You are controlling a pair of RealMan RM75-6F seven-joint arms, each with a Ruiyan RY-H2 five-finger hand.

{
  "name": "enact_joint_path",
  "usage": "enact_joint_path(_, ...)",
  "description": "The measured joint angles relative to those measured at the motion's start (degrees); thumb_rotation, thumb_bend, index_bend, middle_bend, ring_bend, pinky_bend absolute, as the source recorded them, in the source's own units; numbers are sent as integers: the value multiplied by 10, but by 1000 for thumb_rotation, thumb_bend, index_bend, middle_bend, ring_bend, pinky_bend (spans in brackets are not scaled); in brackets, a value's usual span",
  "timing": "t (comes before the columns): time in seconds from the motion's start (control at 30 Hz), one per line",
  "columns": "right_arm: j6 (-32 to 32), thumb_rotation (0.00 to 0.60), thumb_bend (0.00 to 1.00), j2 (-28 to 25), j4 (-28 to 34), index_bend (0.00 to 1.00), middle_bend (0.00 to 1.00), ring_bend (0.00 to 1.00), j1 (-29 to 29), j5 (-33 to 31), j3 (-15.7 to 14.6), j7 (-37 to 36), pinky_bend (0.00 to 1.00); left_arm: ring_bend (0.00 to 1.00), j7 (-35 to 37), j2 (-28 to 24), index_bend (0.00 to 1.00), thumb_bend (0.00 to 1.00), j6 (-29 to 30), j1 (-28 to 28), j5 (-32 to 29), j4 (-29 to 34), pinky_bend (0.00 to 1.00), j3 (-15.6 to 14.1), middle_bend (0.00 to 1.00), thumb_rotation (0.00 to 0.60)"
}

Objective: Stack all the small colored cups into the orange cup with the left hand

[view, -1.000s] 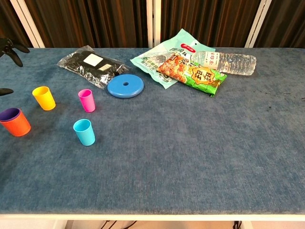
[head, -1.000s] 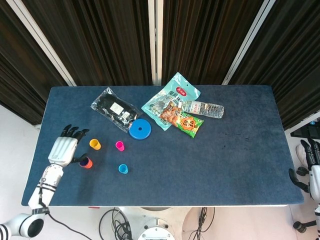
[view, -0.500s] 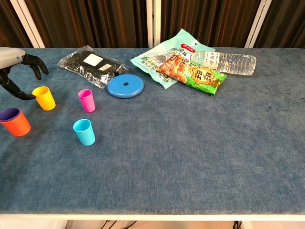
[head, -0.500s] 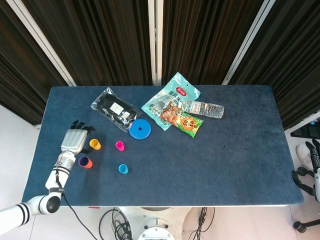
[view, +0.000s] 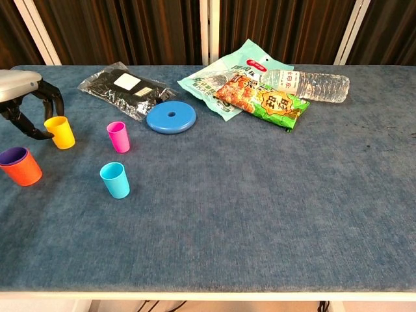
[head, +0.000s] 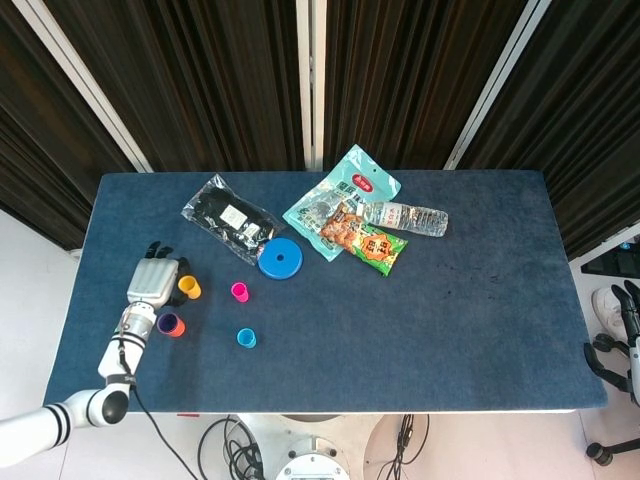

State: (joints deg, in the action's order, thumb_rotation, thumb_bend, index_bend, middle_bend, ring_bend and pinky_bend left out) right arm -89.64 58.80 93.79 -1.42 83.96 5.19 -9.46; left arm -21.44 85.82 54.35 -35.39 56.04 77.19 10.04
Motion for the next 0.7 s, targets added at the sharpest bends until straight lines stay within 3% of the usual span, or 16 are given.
enact_joint_path(0.4,4,600,283,5,-1,0,0,0,2,-3,1,11,0,169,19,-10,503,248,29,5,23,15,0,3,539,600)
enact_joint_path(0.7,8,600,282,4,4,0,0,0,8,-1,3,17,0,169,14,-90,523,248,100,39,57,119,0,-1,557,600)
